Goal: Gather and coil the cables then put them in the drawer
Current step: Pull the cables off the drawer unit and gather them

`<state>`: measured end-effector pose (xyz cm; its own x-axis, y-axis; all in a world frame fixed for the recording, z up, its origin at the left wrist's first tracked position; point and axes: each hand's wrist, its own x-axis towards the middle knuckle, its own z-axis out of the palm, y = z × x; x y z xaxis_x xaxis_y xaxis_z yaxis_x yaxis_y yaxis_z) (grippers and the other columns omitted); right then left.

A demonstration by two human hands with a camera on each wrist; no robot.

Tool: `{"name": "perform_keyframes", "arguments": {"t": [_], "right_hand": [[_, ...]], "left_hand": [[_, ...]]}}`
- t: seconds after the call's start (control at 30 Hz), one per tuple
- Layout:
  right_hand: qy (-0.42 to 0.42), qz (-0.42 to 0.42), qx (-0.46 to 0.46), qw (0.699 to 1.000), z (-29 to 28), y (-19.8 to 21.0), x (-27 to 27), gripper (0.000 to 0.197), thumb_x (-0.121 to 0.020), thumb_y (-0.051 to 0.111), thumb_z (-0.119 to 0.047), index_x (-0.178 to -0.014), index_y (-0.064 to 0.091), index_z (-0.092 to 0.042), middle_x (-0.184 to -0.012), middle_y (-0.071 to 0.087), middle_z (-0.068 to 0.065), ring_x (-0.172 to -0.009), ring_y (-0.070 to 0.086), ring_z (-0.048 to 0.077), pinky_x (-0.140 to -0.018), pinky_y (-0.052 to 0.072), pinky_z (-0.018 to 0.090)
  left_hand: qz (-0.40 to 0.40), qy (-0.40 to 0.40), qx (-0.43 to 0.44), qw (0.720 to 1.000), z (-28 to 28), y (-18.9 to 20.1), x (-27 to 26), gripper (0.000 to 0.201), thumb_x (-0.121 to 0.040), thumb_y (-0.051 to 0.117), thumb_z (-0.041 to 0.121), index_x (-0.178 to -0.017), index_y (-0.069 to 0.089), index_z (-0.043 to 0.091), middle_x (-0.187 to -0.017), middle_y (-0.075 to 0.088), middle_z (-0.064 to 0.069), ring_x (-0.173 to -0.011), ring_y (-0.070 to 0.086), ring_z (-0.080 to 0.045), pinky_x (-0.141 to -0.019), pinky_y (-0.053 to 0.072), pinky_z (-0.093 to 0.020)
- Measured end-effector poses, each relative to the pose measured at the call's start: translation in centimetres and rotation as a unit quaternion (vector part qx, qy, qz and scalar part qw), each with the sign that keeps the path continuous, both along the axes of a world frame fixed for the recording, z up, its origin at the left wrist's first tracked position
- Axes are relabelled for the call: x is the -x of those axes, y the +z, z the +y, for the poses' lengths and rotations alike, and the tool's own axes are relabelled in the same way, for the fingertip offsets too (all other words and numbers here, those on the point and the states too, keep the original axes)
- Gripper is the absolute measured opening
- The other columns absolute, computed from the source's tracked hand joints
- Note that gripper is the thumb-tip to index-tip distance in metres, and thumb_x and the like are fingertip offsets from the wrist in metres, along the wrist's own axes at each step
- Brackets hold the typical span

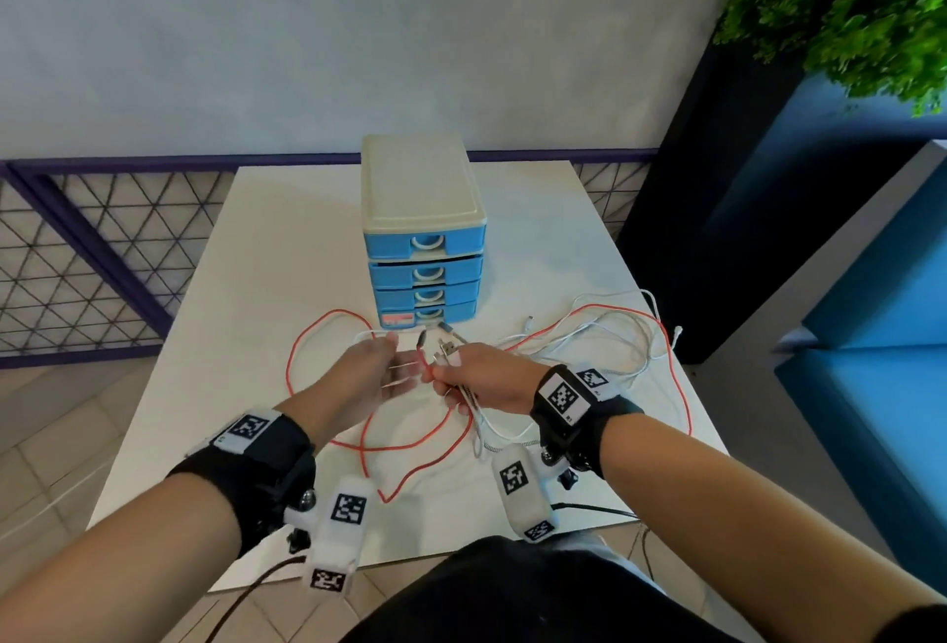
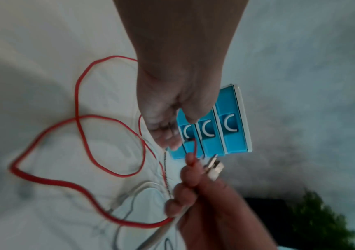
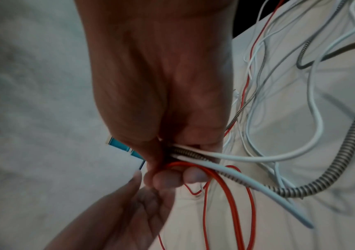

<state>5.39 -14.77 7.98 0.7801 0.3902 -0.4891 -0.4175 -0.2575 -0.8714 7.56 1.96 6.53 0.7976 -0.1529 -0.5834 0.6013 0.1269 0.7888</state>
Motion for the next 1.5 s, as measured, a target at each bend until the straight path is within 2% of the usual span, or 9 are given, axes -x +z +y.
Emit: {"name": "perform_keyframes", "arguments": {"t": [0.17, 0.33, 0.47, 0.63, 0.83, 1.03, 1.23, 1.33, 1.5], "right_hand": [[0.048, -0.013, 0.027, 0.998, 0.1, 0.0, 0.6, 0.021, -0.101, 0.045, -0.018, -0.101, 0.062, -0.005, -0.069, 0.052, 0.000, -0.049, 0.048, 0.006, -0.047, 0.041, 0.018], [0.079, -0.005, 0.049, 0.996, 0.0, 0.4, 0.8, 0.023, -0.100, 0.048, -0.025, -0.101, 0.062, -0.007, -0.074, 0.059, 0.000, -0.051, 0.052, 0.005, -0.051, 0.044, 0.020], [-0.047, 0.038, -0.006, 0.998, 0.1, 0.1, 0.6, 0.020, -0.098, 0.048, -0.014, -0.108, 0.058, 0.000, -0.087, 0.068, 0.016, -0.056, 0.065, 0.013, -0.051, 0.048, 0.021], [-0.135, 0.034, -0.014, 0.990, -0.1, -0.4, -0.1, 0.031, -0.101, 0.043, -0.019, -0.117, 0.060, 0.003, -0.106, 0.068, 0.022, -0.088, 0.069, 0.025, -0.075, 0.055, 0.034], [-0.177, 0.072, -0.080, 0.978, -0.5, -0.7, -0.2, 0.035, -0.104, 0.034, -0.021, -0.122, 0.053, 0.002, -0.103, 0.065, 0.019, -0.085, 0.068, 0.024, -0.069, 0.055, 0.034], [-0.310, 0.052, -0.099, 0.944, -1.4, -1.1, -0.5, 0.019, -0.102, 0.027, -0.011, -0.092, 0.043, -0.007, -0.078, 0.062, 0.015, -0.055, 0.065, 0.019, -0.049, 0.048, 0.026], [-0.257, 0.021, 0.021, 0.966, -3.6, -0.3, -0.7, 0.017, -0.099, 0.035, -0.014, -0.083, 0.039, -0.014, -0.061, 0.037, 0.001, -0.039, 0.029, 0.010, -0.038, 0.028, 0.018], [-0.242, 0.017, 0.043, 0.969, -3.3, -0.3, -1.0, 0.013, -0.098, 0.038, -0.017, -0.086, 0.042, -0.012, -0.063, 0.034, 0.001, -0.044, 0.026, 0.011, -0.041, 0.026, 0.020], [-0.194, 0.008, 0.091, 0.977, -2.4, 0.0, -0.9, 0.020, -0.098, 0.037, -0.014, -0.079, 0.042, -0.013, -0.062, 0.036, 0.003, -0.044, 0.029, 0.013, -0.038, 0.028, 0.018]], "left_hand": [[-0.047, -0.050, -0.037, 0.997, 0.6, 0.1, -1.1, 0.024, -0.095, 0.053, 0.018, -0.117, 0.058, 0.010, -0.089, 0.065, -0.008, -0.082, 0.061, -0.018, -0.079, 0.054, -0.031], [-0.063, -0.111, -0.070, 0.989, -0.4, 0.6, 0.1, 0.011, -0.092, 0.055, 0.003, -0.100, 0.063, 0.006, -0.082, 0.065, -0.013, -0.069, 0.062, -0.015, -0.060, 0.056, -0.018], [-0.066, -0.014, -0.052, 0.996, -0.8, 0.3, 0.5, 0.021, -0.086, 0.063, -0.002, -0.106, 0.060, -0.001, -0.089, 0.067, -0.016, -0.074, 0.066, -0.018, -0.058, 0.057, -0.017], [-0.106, 0.006, -0.053, 0.993, -2.1, 0.4, 1.3, 0.017, -0.083, 0.066, -0.003, -0.099, 0.062, -0.005, -0.088, 0.071, -0.016, -0.072, 0.071, -0.017, -0.063, 0.059, -0.020], [-0.220, -0.115, -0.172, 0.953, -2.4, -0.6, 0.2, 0.016, -0.085, 0.067, 0.011, -0.098, 0.073, 0.018, -0.087, 0.073, 0.005, -0.076, 0.068, -0.003, -0.060, 0.049, -0.009], [-0.329, -0.230, -0.435, 0.806, 0.9, -4.4, -2.4, 0.022, -0.088, 0.056, 0.004, -0.108, 0.063, 0.008, -0.108, 0.061, -0.006, -0.105, 0.058, -0.024, -0.083, 0.043, -0.022], [-0.280, -0.449, -0.649, 0.546, 2.9, -6.0, -2.9, 0.040, -0.095, 0.033, 0.014, -0.125, 0.054, 0.030, -0.118, 0.054, -0.001, -0.116, 0.051, -0.020, -0.114, 0.019, -0.047], [-0.301, -0.457, -0.668, 0.504, 3.2, -6.9, -3.2, 0.049, -0.091, 0.035, 0.005, -0.130, 0.048, 0.031, -0.124, 0.052, 0.002, -0.120, 0.049, -0.016, -0.117, 0.008, -0.048], [-0.324, -0.448, -0.659, 0.510, 3.3, -7.1, -3.2, 0.029, -0.090, 0.044, 0.006, -0.115, 0.052, 0.019, -0.127, 0.052, 0.000, -0.121, 0.049, -0.019, -0.109, 0.028, -0.037]]}}
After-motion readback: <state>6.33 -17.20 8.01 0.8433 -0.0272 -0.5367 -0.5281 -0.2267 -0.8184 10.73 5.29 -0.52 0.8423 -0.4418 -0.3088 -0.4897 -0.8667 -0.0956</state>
